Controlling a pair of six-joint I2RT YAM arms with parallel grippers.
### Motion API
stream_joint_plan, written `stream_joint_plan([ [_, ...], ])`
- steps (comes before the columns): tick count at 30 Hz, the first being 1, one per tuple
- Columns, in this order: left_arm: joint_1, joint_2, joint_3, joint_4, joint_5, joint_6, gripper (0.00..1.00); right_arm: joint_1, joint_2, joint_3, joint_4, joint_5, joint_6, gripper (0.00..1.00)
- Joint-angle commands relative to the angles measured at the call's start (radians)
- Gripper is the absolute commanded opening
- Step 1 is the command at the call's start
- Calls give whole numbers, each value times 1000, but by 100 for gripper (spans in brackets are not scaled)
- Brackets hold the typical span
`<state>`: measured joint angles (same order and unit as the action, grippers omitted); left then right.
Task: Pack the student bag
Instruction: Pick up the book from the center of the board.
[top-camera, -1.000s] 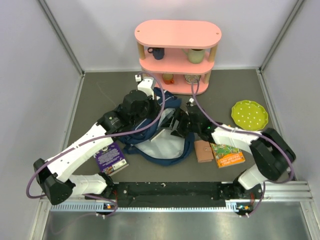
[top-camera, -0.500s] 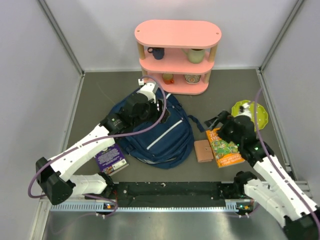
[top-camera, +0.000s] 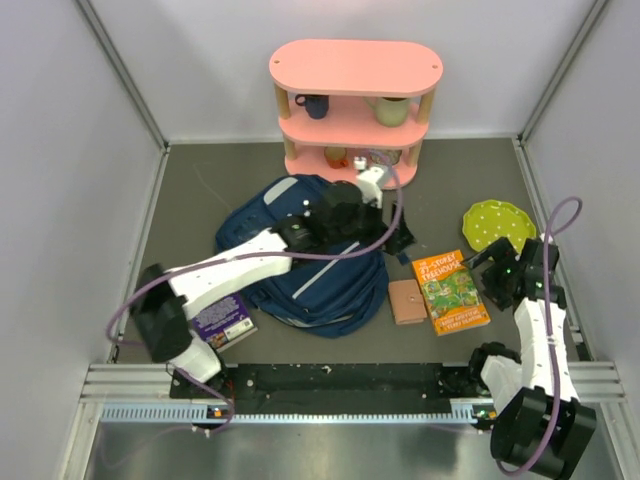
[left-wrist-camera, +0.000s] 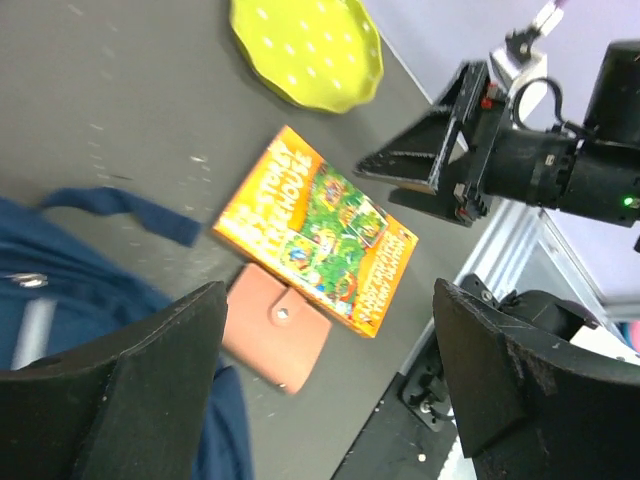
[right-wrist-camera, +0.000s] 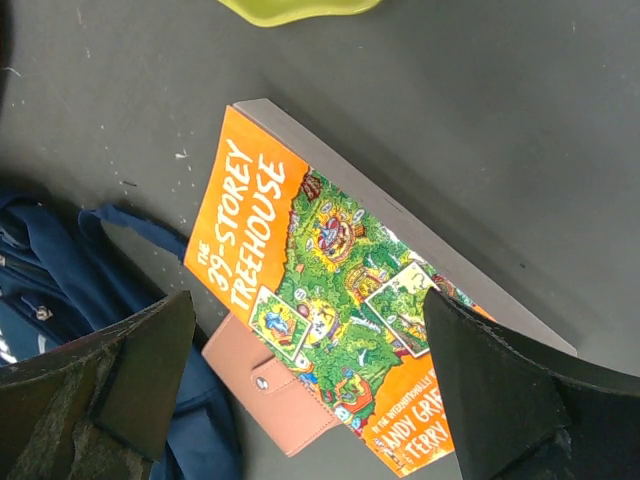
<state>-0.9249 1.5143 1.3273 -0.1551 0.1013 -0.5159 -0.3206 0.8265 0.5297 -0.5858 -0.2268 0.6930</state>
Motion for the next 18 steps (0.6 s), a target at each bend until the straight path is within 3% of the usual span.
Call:
stream_joint_plan([
  [1, -15, 182, 67, 103, 147, -114, 88, -32, 17, -7, 1, -40, -67, 95],
  [6, -26, 358, 138, 100, 230, -197, 87, -57, 52, -28, 20, -52, -89, 95],
  [18, -34, 560, 191, 132, 273, -317, 85, -72, 128, -74, 101, -80, -95, 95],
])
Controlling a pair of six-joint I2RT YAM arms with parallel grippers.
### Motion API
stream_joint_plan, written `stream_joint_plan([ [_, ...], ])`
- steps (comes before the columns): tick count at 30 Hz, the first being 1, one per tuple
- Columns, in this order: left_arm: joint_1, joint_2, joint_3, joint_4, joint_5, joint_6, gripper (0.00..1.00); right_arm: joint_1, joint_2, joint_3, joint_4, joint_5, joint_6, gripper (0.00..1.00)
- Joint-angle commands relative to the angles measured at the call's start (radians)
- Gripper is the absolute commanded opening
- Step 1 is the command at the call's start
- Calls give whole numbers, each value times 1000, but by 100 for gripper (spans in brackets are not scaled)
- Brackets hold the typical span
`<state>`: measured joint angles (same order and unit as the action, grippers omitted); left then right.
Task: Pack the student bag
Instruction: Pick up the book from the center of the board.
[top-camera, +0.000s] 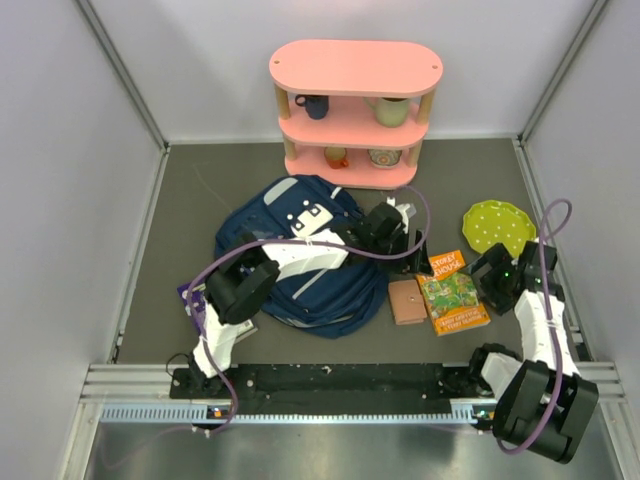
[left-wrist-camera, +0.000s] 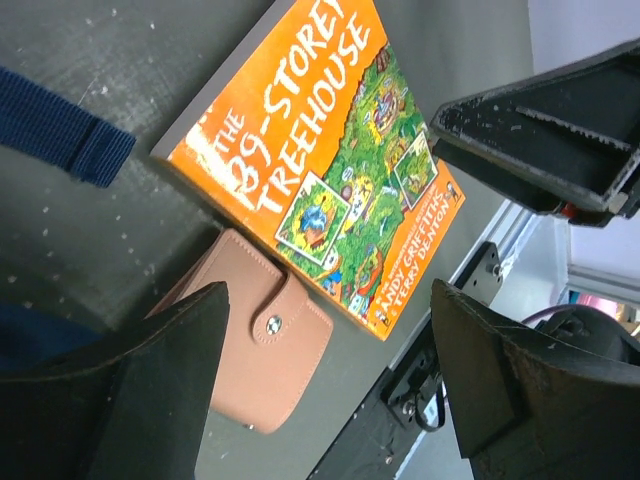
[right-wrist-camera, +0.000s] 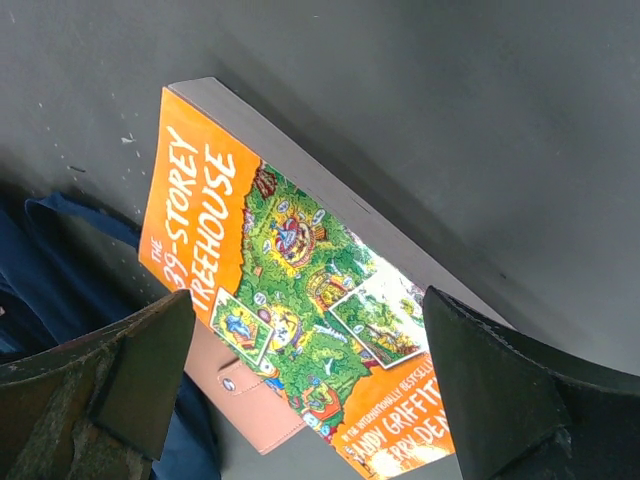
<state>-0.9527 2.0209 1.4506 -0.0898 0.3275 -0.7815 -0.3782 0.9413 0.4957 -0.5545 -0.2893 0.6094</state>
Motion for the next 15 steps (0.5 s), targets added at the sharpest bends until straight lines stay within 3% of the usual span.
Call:
stream_joint_plan([
  [1, -8, 65, 77, 65, 45, -55, 85, -14, 13, -49, 86, -25, -8, 95],
  [15, -1, 193, 151, 45, 21, -88, 83, -13, -56, -65, 133, 78, 0, 94],
])
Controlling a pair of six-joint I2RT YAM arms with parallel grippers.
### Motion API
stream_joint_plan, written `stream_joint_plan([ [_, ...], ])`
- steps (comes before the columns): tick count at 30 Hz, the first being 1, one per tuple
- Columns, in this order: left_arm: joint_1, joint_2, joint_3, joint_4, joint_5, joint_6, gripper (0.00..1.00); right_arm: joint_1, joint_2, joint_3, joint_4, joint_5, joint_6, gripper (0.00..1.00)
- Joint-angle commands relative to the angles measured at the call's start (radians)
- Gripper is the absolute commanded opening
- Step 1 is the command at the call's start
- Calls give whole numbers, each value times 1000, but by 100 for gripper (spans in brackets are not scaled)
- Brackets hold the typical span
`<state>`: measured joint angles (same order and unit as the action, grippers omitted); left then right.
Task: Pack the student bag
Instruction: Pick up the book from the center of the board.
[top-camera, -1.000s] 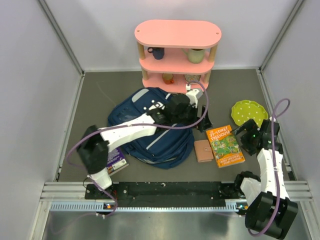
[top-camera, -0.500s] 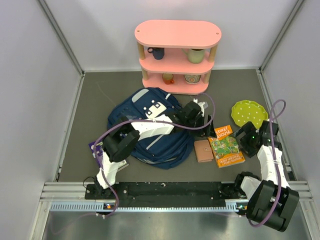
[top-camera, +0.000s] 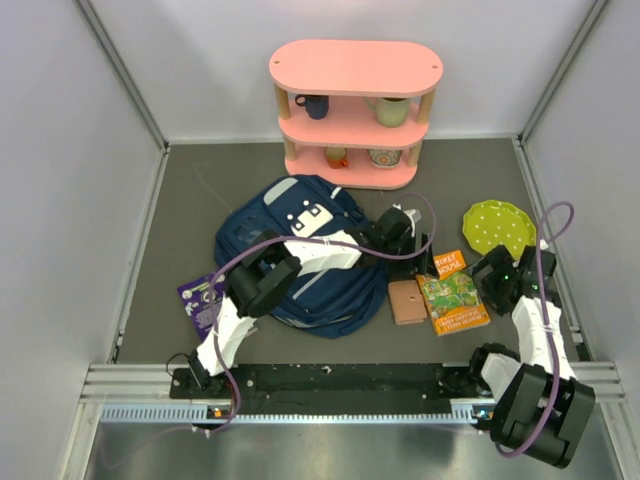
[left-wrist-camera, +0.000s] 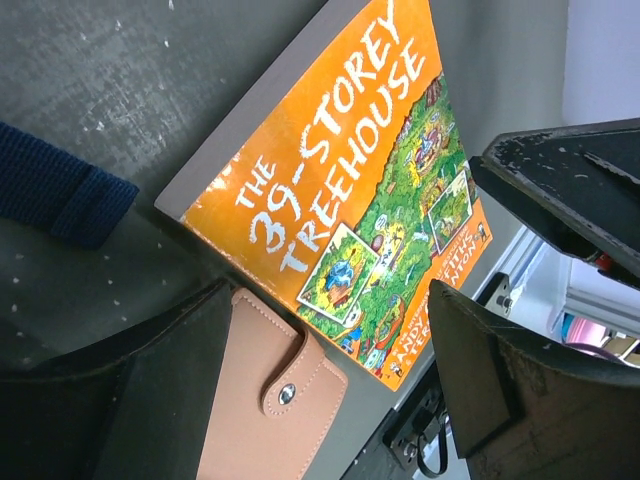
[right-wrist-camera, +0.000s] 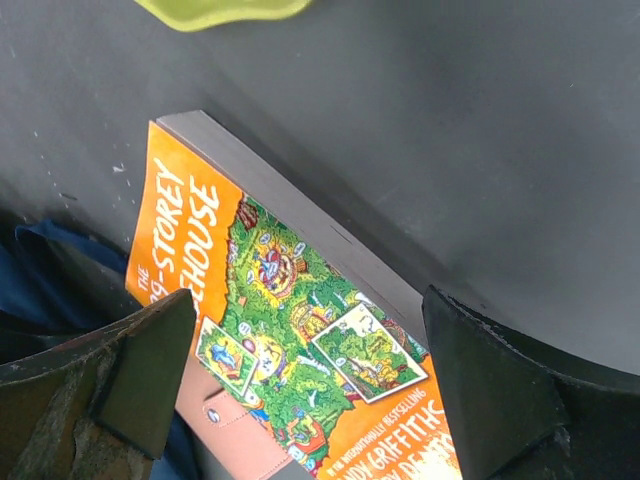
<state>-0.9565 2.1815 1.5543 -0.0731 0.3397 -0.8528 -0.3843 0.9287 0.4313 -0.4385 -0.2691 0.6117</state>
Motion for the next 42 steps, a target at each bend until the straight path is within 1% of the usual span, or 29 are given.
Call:
stream_joint_plan([
  [1, 2, 43, 52, 39, 16, -25, 82, -8, -30, 0, 17, 54, -4, 94],
  [3, 2, 52, 55, 56, 36, -34, 81, -8, -4, 0, 18, 42, -15, 93],
  [6, 2, 72, 96, 61, 56, -35, 79, -8, 54, -20, 53, -48, -20, 88],
  [7, 2, 84, 108, 56, 59, -34, 79, -8, 67, -38, 69, -108, -18, 87],
  [8, 4, 89, 121, 56, 62, -32, 79, -7, 90, -48, 81, -134, -12, 86],
  [10, 5, 106, 157, 53, 79, -34, 78, -8, 105, -71, 118, -192, -1, 85],
  [12, 10, 112, 185, 64, 94, -38, 76, -8, 114, -85, 139, -219, 8, 81],
  [16, 15, 126, 230, 65, 127, -35, 72, -8, 98, -97, 184, -304, 17, 65],
  [19, 19, 124, 247, 64, 131, -31, 69, -8, 72, -95, 196, -349, 19, 58],
  [21, 24, 124, 251, 65, 133, -29, 68, -8, 44, -91, 205, -381, 17, 55],
  [24, 27, 126, 251, 64, 136, -31, 66, -8, 12, -86, 211, -398, 19, 49],
  [25, 27, 126, 250, 64, 136, -31, 66, -8, 6, -86, 216, -401, 17, 46],
  [29, 28, 129, 244, 65, 140, -35, 63, -8, 2, -88, 241, -426, 20, 43],
  [30, 28, 129, 239, 65, 148, -38, 60, -8, 4, -89, 245, -438, 22, 42],
  [31, 28, 127, 234, 105, 150, -45, 59, -8, 10, -88, 247, -440, 23, 41],
  [36, 28, 130, 230, 114, 157, -57, 58, -8, 61, -86, 257, -446, 14, 43],
  [40, 29, 138, 228, 113, 170, -61, 58, -8, 110, -91, 308, -461, 22, 40],
  [42, 30, 141, 230, 114, 171, -65, 58, -7, 127, -92, 319, -456, 25, 40],
])
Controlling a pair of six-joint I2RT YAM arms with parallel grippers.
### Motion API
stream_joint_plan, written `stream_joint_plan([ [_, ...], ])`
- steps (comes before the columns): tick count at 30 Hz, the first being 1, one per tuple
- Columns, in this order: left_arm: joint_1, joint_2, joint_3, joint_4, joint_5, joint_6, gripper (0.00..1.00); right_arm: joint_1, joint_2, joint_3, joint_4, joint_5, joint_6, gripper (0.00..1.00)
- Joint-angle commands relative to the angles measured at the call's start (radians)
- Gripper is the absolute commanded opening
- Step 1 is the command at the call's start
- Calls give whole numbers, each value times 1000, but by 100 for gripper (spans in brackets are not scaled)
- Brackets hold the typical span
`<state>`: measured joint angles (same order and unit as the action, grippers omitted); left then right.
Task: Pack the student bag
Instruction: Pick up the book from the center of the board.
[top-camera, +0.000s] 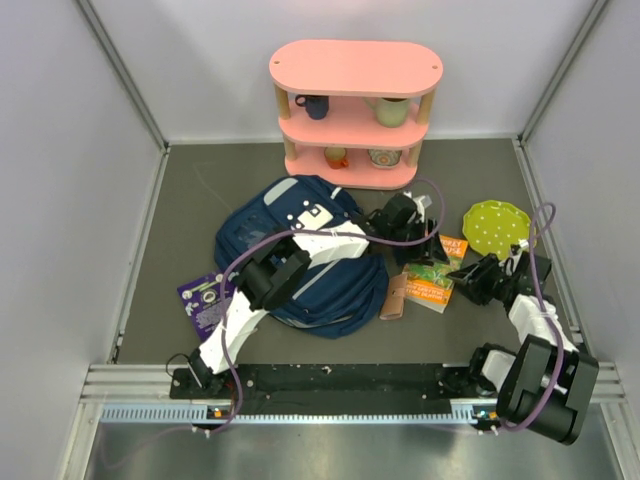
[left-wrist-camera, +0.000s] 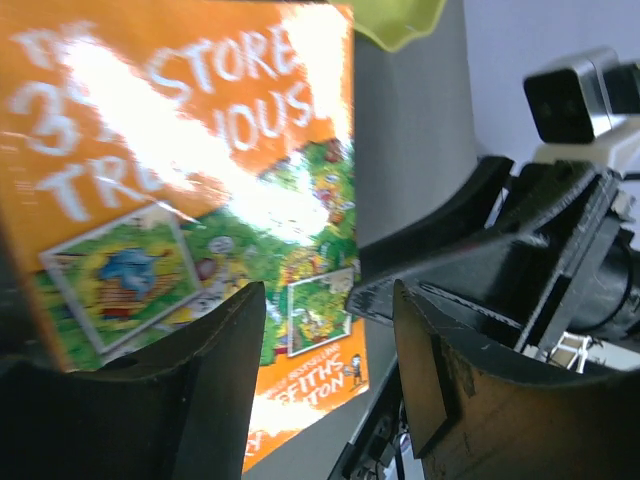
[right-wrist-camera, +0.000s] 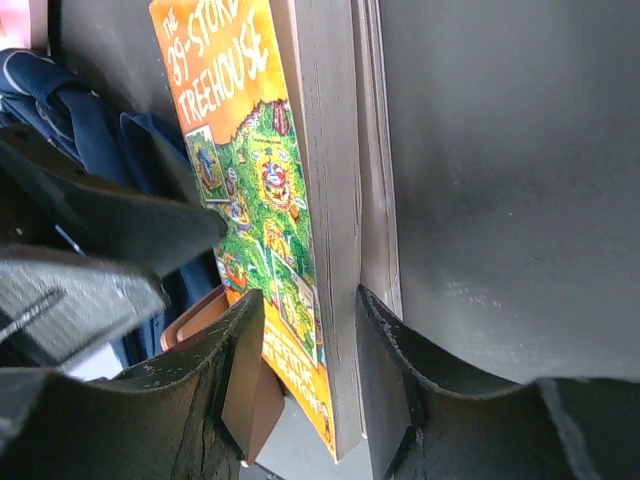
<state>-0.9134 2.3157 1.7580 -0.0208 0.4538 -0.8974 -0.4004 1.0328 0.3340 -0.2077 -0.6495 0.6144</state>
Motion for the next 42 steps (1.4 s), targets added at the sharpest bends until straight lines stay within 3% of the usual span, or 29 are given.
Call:
stream_joint_plan([
  [1, -13, 7, 26, 64, 60, -21, 58, 9, 26, 5, 93, -73, 24, 40],
  [5, -12, 10, 21, 61, 60, -25, 56, 8, 47, 16, 76, -49, 19, 38],
  [8, -10, -33, -5, 50, 1, 11, 58, 9, 46, 53, -11, 22, -31, 49],
  [13, 10, -111, -11, -71, -168, 112, 76, 8, -22, 60, -65, 108, -38, 58],
  [18, 24, -130, 15, -162, -288, 187, 82, 8, -83, 56, -67, 131, -21, 67],
  [21, 28, -101, 28, -177, -283, 183, 82, 8, -93, 60, -59, 128, -18, 72],
  [34, 30, 34, 67, -145, -116, 114, 83, 8, 79, 40, 119, -30, 16, 73],
  [40, 30, 57, 58, -94, -40, 66, 81, 8, 147, 43, 180, -79, 19, 68],
  [42, 30, 54, 54, -77, -26, 55, 80, 8, 148, 42, 198, -101, 22, 60],
])
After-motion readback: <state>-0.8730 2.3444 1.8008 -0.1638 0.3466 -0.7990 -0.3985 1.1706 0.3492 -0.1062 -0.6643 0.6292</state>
